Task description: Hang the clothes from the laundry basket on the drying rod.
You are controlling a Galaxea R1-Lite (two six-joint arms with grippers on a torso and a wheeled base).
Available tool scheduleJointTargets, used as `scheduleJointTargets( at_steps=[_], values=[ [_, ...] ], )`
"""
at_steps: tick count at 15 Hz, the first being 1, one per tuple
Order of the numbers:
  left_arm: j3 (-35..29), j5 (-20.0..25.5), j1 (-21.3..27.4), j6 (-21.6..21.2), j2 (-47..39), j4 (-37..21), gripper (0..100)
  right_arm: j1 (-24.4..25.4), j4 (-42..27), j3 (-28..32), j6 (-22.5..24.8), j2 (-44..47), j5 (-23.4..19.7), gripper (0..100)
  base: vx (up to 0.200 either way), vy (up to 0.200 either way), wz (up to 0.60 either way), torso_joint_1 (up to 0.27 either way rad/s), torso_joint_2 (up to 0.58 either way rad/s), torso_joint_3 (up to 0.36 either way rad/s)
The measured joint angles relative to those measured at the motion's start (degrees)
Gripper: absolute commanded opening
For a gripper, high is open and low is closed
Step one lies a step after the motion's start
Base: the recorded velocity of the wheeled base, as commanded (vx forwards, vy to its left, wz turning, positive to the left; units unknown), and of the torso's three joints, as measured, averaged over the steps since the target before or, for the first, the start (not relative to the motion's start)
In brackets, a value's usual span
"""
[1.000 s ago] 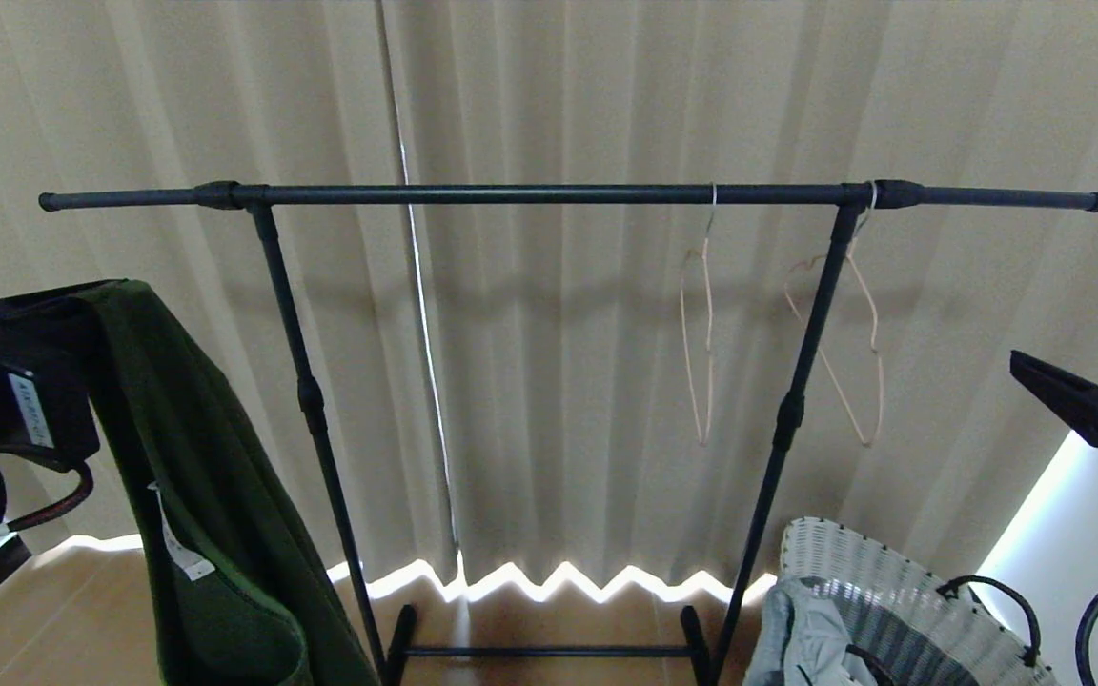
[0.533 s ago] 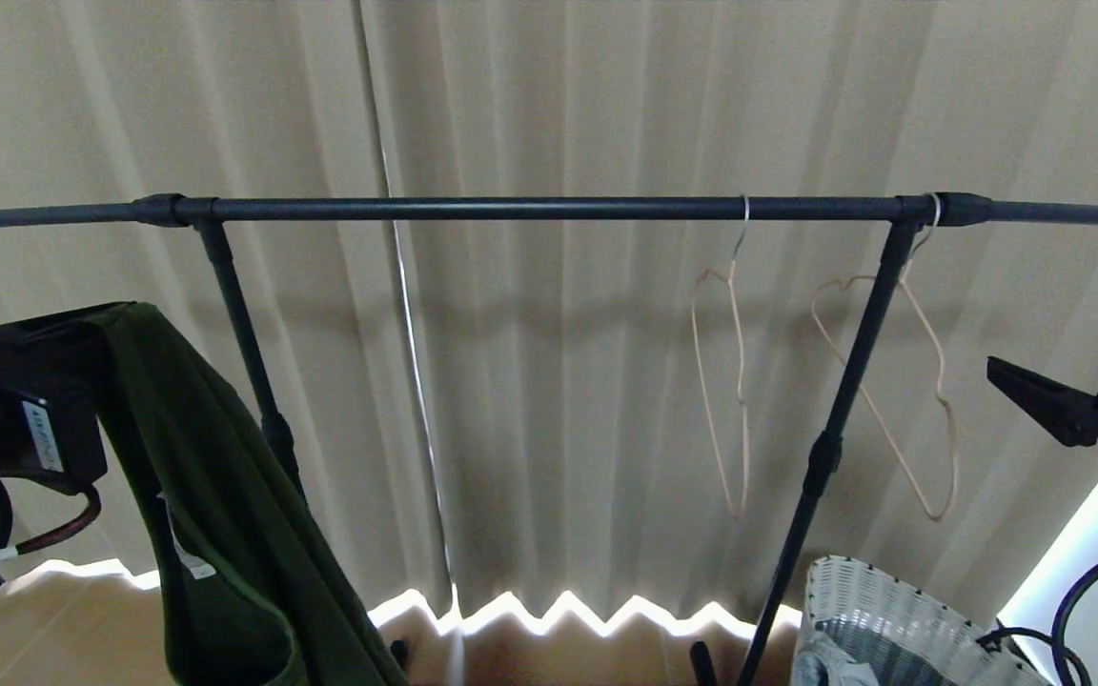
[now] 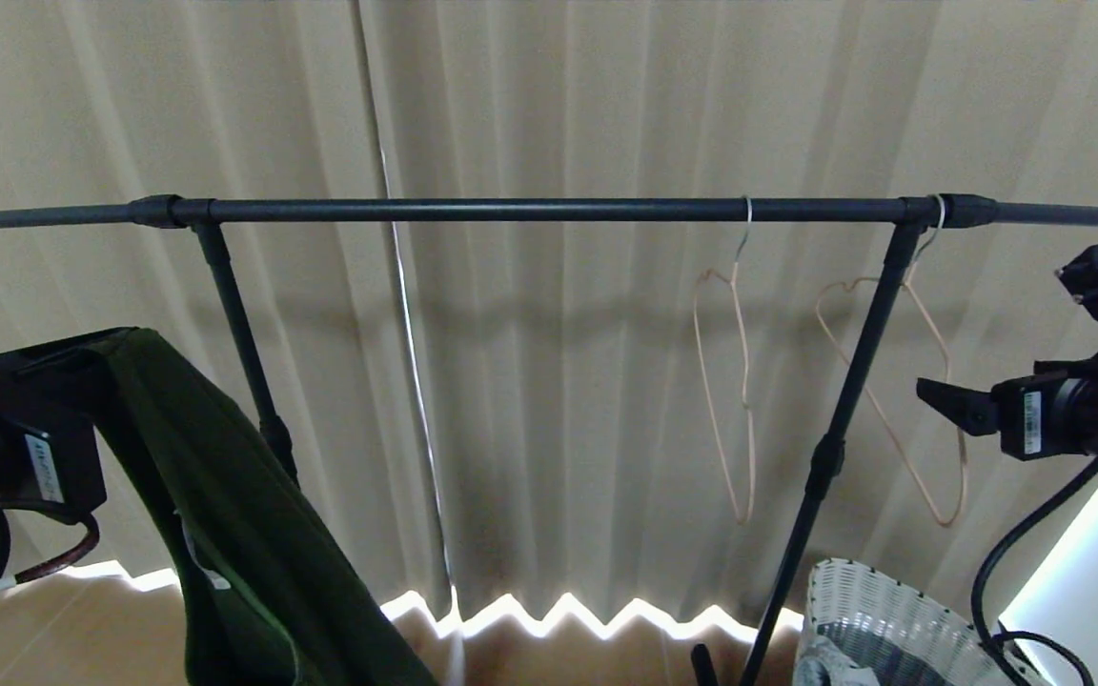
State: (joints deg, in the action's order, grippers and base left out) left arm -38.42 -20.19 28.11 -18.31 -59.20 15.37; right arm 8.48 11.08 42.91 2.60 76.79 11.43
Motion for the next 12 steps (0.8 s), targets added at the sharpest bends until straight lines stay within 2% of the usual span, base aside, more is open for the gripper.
scheduleJointTargets(
  at_steps=[3, 6, 9, 12],
  values=[
    [0.59, 0.00, 0.02, -0.11, 0.35, -0.02, 0, 1.88, -6.95, 5.55, -7.13, 4.11, 2.35, 100, 0.000, 0.000, 0.00, 0.000, 0.00, 0.000],
    [1.02, -0.01, 0.11, -0.09, 0.66, 0.00, 0, 3.91, -11.46, 12.15, -13.24, 9.24, 8.30, 100, 0.000, 0.000, 0.00, 0.000, 0.00, 0.000],
    [1.46, 0.00, 0.11, -0.13, 0.82, -0.02, 0, 4.99, -11.54, 13.48, -13.65, 12.37, 10.37, 100, 0.000, 0.000, 0.00, 0.000, 0.00, 0.000],
    [1.61, 0.00, 0.11, -0.09, 0.99, -0.02, 0, 5.16, -11.52, 13.56, -13.75, 13.59, 10.68, 100, 0.000, 0.000, 0.00, 0.000, 0.00, 0.000]
  ],
)
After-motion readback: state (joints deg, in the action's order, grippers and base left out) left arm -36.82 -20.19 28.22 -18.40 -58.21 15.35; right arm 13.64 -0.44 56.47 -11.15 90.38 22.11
